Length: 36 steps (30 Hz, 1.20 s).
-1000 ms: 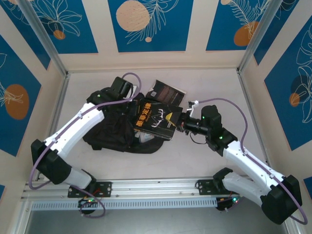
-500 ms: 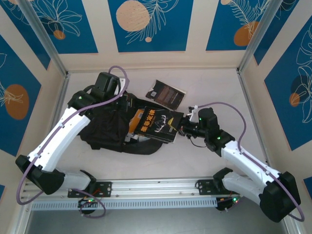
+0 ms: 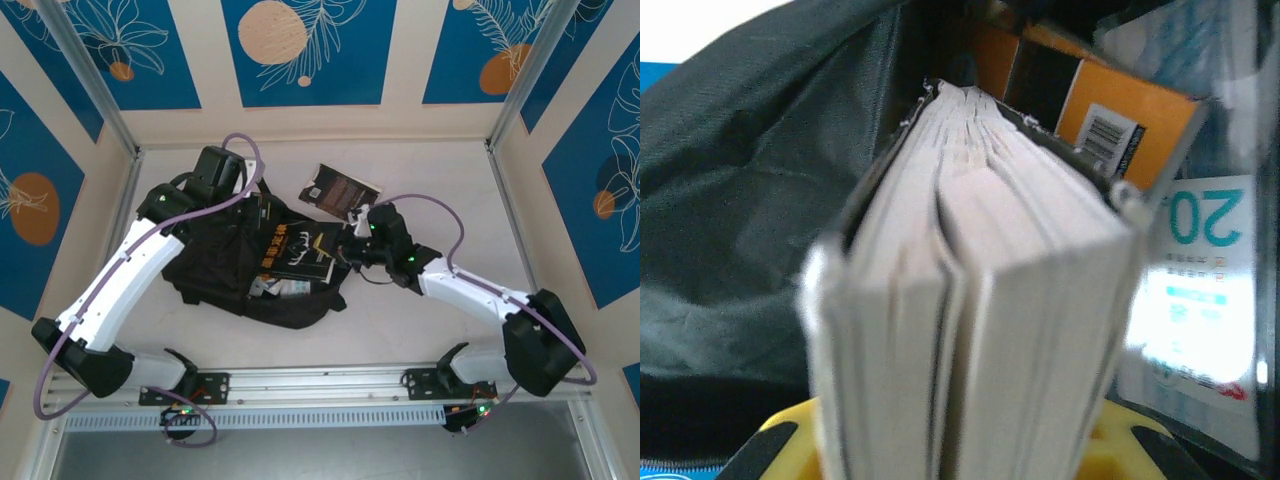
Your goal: Pack books, pencil case, and school supplies into a backpack
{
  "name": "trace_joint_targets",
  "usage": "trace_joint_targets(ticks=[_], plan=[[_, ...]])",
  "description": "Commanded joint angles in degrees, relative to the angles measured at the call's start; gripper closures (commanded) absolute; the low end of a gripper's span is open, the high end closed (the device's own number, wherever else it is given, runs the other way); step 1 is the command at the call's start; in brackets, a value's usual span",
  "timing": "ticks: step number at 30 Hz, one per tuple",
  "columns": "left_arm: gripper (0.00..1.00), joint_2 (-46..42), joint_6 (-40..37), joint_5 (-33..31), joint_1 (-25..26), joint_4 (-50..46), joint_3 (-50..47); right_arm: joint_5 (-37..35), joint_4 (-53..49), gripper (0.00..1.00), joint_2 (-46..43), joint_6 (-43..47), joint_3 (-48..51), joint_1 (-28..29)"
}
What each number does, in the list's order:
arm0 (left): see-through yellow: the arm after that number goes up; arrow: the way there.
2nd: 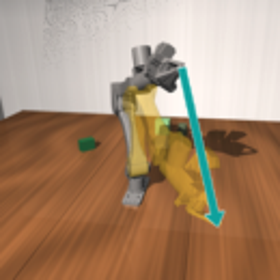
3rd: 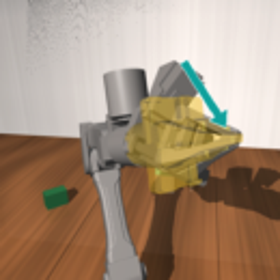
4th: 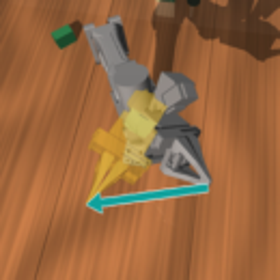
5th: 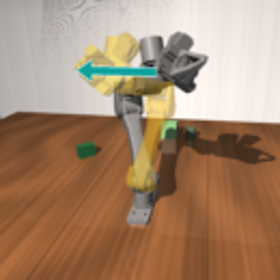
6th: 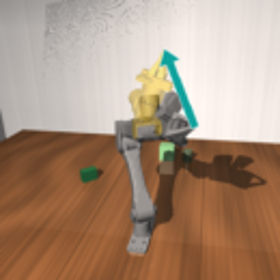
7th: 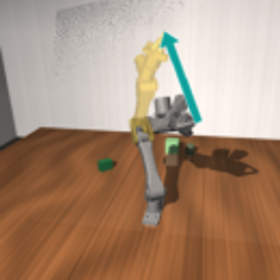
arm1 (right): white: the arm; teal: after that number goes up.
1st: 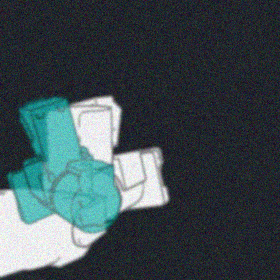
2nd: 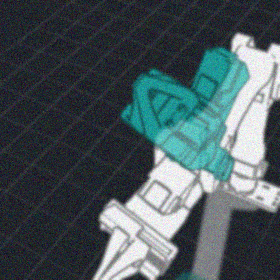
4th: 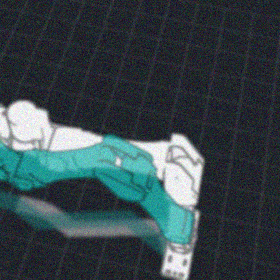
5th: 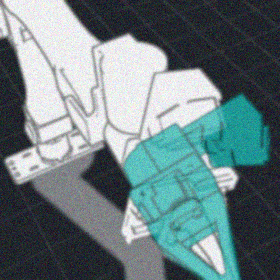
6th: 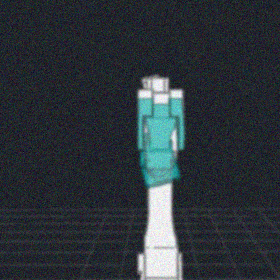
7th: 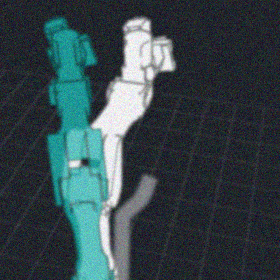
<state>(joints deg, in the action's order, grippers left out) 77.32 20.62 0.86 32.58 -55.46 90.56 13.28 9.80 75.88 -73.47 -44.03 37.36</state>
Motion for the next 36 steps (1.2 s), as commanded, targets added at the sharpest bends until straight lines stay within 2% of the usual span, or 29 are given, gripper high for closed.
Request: trace_joint_targets(ticks=[1, 9, 12, 16, 21, 23, 26, 28, 31, 36], plan=[[1.00, 0.1, 0.1, 1.3, -0.5, 6.1, 4.9, 0.1, 7.5, 1.00, 3.3, -4.6, -3.1, 2.4], [1.00, -0.3, 2.5, 5.3, -0.5, 11.2, 4.9, -9.7, 16.0, 1.00, 13.5, -4.4, -6.6, 9.9], [1.00, -1.1, 3.7, 8.1, -0.4, 14.2, 3.4, -11.5, 19.8, 1.00, 20.1, -3.4, -9.9, 12.6], [1.00, -0.9, 4.2, 8.6, -0.4, 14.6, 3.7, -11.4, 24.1, 0.99, 30.1, -2.7, -16.8, 14.5], [1.00, -0.9, 4.8, 9.0, -0.5, 14.6, 3.5, -10.9, 18.2, 0.91, 37.8, 1.7, -27.2, 16.6], [1.00, -0.9, 4.9, 8.8, -0.5, 14.6, 3.3, -9.9, 14.5, 0.79, 39.3, 3.9, -30.3, 17.2], [1.00, -1.2, 4.9, 8.0, -0.8, 14.4, 2.7, -10.5, 9.5, 0.45, 37.5, 7.6, -31.1, 17.6], [1.00, -1.7, 5.3, 7.5, -1.2, 14.6, 1.9, -12.1, 6.9, 0.29, 34.1, 10.4, -29.6, 17.5], [1.00, -2.2, 5.9, 7.4, -1.9, 15.1, 0.6, -13.6, 6.0, 0.17, 28.8, 14.3, -26.0, 17.3], [1.00, -2.8, 5.9, 6.7, -2.4, 15.3, -1.4, -15.1, 5.9, 0.08, 20.5, 18.7, -19.2, 17.1]])
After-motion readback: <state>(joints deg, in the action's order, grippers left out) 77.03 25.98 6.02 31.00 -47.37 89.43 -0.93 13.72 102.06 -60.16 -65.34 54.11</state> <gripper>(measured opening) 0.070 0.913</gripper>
